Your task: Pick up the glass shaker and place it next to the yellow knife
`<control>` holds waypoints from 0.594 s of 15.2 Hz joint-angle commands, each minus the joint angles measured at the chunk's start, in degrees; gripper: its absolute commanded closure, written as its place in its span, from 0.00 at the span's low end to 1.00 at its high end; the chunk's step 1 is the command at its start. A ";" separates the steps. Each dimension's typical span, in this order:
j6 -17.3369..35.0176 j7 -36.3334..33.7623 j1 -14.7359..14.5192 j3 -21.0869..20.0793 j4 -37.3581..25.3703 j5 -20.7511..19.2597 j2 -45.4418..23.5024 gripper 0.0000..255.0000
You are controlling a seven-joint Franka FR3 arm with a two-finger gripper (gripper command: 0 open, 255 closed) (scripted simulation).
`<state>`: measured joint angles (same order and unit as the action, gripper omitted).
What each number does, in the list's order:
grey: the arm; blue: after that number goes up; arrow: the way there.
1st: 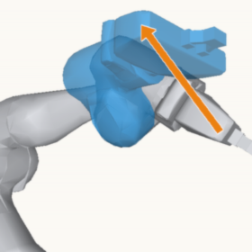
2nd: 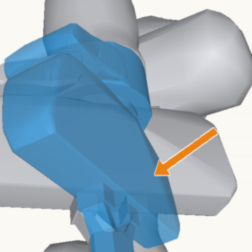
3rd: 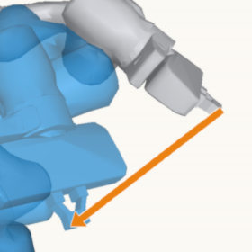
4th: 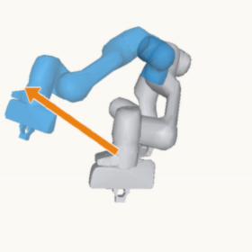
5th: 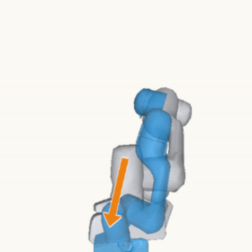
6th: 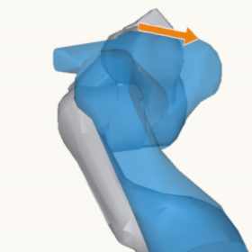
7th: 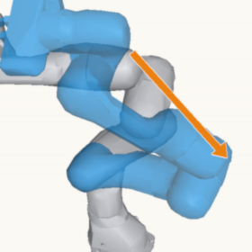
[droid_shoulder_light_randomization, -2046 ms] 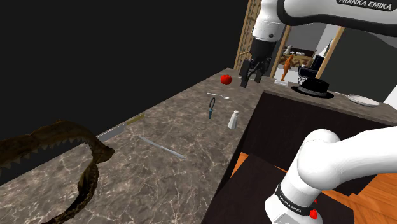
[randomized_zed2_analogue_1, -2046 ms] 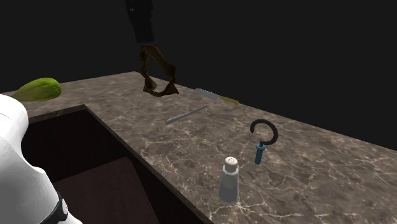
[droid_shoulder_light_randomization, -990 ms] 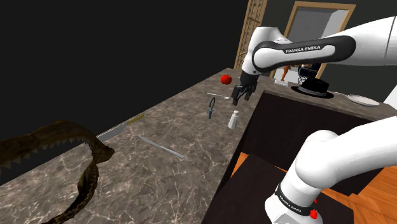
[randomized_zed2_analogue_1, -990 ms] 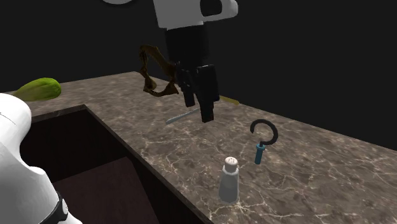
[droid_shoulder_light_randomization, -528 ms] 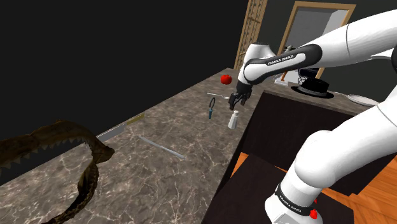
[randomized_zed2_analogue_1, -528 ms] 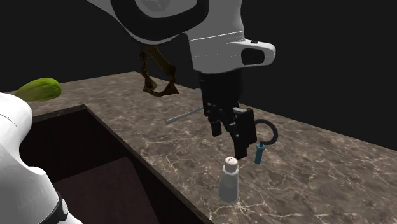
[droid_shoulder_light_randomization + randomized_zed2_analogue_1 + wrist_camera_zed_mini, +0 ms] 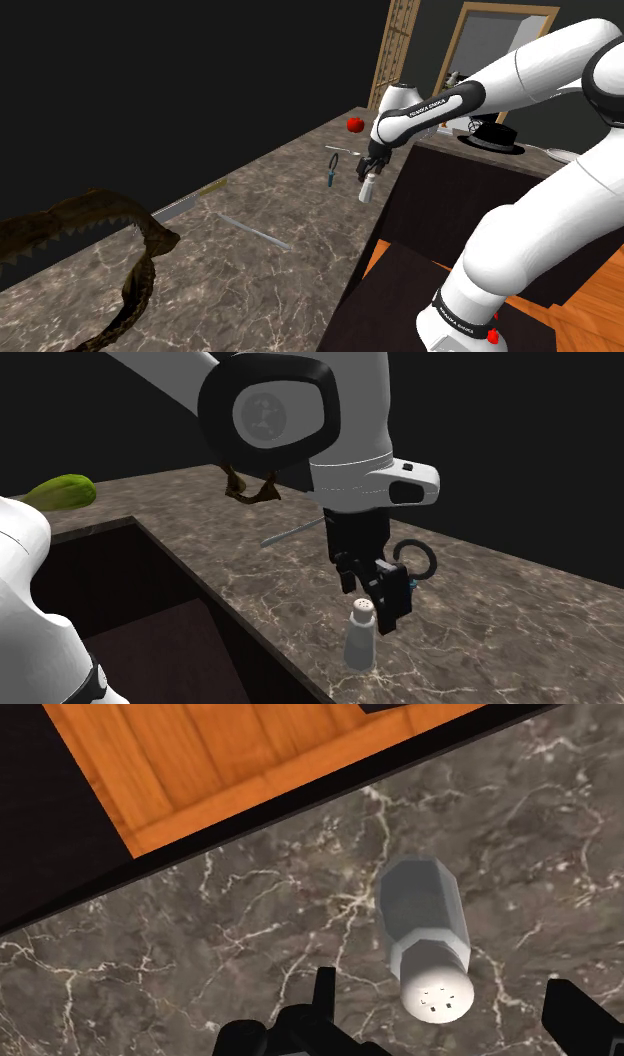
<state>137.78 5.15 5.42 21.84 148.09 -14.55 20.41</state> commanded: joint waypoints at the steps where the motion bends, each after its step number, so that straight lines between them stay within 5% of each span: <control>1: 1.28 0.22 -0.06 0.34 0.20 0.11 -1.02 0.00; 8: 1.27 0.22 -0.06 0.34 0.20 0.11 -1.01 0.00; 9: 1.27 0.22 -0.06 0.34 0.20 0.11 -1.01 1.00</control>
<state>139.05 5.37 5.36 22.18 148.29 -14.44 19.40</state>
